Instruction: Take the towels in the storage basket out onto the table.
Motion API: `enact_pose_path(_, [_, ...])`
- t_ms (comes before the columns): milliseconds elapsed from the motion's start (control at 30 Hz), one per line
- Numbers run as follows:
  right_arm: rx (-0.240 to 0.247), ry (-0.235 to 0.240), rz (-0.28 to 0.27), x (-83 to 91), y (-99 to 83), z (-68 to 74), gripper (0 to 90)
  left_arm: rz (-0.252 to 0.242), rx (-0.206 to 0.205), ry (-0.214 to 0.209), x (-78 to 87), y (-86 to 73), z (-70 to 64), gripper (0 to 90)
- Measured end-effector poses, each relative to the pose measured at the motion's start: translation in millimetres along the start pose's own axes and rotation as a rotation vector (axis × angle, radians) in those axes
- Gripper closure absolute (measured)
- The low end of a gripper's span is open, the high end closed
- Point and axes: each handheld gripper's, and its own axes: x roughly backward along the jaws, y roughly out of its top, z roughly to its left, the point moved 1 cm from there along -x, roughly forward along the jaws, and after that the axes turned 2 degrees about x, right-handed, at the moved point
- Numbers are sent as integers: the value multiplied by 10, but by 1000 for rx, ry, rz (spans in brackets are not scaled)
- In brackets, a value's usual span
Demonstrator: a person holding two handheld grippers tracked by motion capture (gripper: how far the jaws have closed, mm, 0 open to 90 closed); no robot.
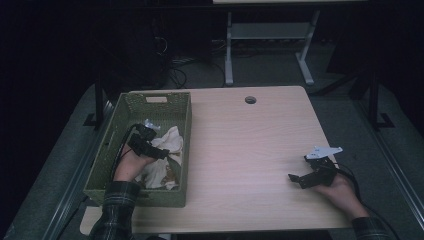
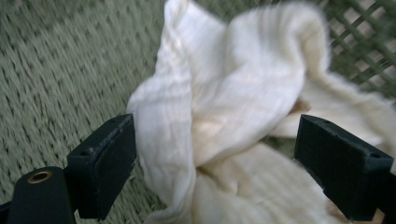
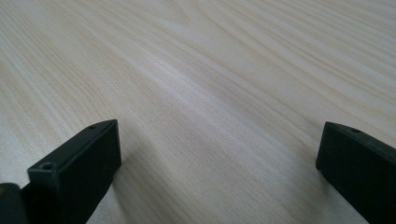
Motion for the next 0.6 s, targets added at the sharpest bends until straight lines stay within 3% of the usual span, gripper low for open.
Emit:
enact_pose_path(233, [1,0,0,0,-1,0,0,89,-17,-7,-116,-35,-58,131])
enact_pose_path(367, [1,0,0,0,-1,0,0,101,-10,-15,-140,-39,-59,146])
enact_pose_path(600, [1,0,0,0,-1,0,0,139,-3,-32,-156,-53,-70,304])
